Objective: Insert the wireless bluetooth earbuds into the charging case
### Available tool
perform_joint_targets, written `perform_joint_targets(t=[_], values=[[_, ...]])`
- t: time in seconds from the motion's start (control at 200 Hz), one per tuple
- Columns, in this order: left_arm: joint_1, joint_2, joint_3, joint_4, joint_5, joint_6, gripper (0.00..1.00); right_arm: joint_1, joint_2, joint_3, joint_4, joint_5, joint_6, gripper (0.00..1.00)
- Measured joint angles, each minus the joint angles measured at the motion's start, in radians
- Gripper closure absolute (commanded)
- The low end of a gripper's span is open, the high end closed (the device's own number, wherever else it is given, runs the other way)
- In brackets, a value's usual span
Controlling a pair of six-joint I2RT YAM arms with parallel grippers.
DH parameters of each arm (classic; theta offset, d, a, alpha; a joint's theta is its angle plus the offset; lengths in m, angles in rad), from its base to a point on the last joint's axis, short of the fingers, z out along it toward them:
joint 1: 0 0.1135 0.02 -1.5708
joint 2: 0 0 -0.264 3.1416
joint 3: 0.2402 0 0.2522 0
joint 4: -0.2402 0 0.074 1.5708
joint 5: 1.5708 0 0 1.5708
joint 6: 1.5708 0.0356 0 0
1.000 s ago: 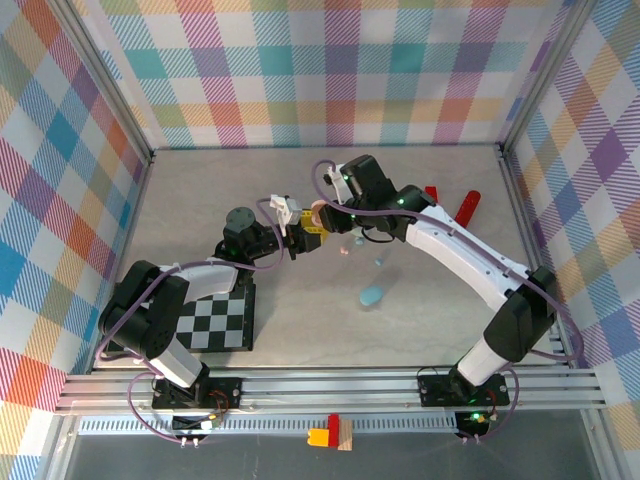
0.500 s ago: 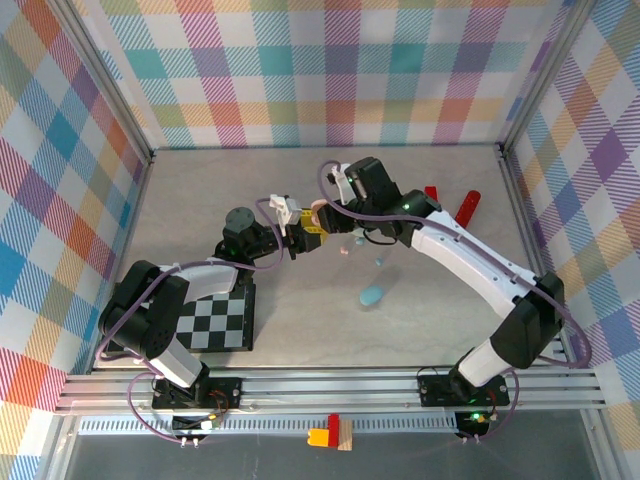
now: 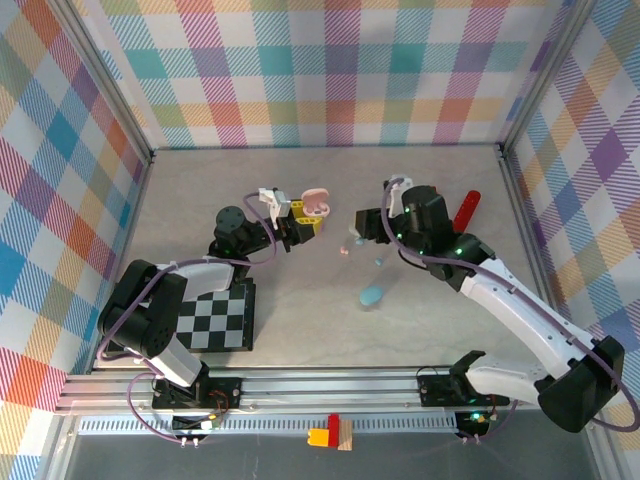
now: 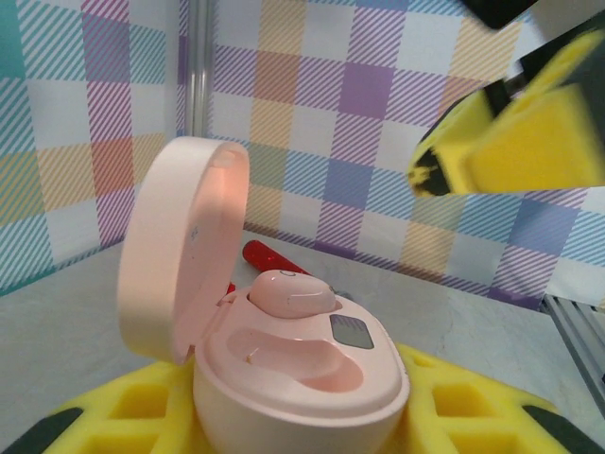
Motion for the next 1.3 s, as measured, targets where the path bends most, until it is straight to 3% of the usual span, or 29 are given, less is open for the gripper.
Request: perform_joint_targets(t=[0.375,0.695,0.95,1.3], values=[[0.074,0.000,-0.022,0.108,-0.012,-0.073,0.62,-0.027,0.278,0.049,-0.063,0.033,0.061,0.43],[0.208,-0.006,-0.013,0.137,-0.018,-0.103,0.62,0.083,0.549,0.209,-0.148,0.172,0.014,0.43],[0.326,-0.037,0.029,0.143,-0.014,-0.129,0.62,0.159,0.800,0.410,-0.277,0.303,-0.018,0.54],[0.346,-0.050,0.037,0.154,-0.007,-0.134,0.62,0.173,0.968,0.565,-0.431,0.404,-0.015,0.63]])
